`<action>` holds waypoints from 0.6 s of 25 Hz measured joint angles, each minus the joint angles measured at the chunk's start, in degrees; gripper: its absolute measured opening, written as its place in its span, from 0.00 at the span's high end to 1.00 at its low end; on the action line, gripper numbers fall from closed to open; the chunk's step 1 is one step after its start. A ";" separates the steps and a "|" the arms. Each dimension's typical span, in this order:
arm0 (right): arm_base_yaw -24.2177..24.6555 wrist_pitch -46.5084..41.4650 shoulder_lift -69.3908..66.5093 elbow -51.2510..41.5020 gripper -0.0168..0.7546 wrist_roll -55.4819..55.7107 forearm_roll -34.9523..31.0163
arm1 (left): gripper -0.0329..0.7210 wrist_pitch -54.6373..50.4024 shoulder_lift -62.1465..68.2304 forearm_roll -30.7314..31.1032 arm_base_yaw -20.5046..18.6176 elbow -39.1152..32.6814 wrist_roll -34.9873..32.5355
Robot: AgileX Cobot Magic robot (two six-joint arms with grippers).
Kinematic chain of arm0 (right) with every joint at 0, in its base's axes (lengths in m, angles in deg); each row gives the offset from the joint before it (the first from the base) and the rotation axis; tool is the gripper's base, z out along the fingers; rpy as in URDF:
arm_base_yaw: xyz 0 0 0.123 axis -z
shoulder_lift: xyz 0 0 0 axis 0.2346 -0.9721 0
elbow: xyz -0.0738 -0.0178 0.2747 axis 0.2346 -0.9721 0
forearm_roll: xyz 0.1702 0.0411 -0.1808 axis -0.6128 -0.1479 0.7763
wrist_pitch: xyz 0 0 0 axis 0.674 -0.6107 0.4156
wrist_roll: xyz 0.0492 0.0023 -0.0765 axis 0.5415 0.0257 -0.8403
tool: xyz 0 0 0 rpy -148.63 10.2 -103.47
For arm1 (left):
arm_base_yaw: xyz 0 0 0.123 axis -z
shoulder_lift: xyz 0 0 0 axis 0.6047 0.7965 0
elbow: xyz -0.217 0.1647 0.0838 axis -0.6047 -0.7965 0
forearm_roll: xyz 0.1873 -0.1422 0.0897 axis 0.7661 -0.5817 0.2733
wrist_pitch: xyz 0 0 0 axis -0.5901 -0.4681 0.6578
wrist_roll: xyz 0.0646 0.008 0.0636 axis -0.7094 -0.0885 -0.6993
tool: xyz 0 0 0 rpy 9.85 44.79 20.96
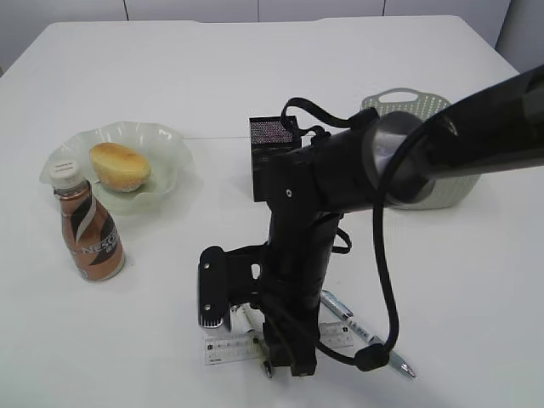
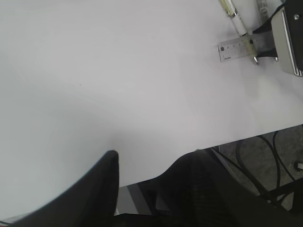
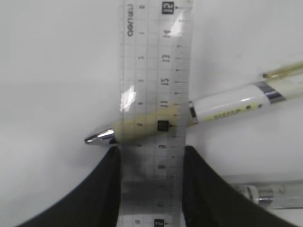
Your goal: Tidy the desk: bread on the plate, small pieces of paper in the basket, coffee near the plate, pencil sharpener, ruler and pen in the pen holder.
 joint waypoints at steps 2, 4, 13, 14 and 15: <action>0.00 -2.17 -0.24 1.17 0.60 1.76 0.00 | 0.47 0.00 0.00 0.00 0.00 0.00 0.00; 0.00 -4.37 -0.57 2.96 0.60 4.60 0.00 | 0.48 0.00 0.00 0.00 0.00 0.00 0.00; 0.00 -15.42 -0.57 15.26 0.60 18.48 0.22 | 0.48 0.00 0.00 0.00 0.00 0.00 0.00; 0.00 -16.82 -0.57 16.51 0.60 19.42 0.22 | 0.48 0.00 0.00 0.00 0.00 0.00 0.00; 0.00 -18.18 -0.57 17.97 0.60 19.94 0.32 | 0.48 0.00 0.00 0.00 0.00 0.00 0.00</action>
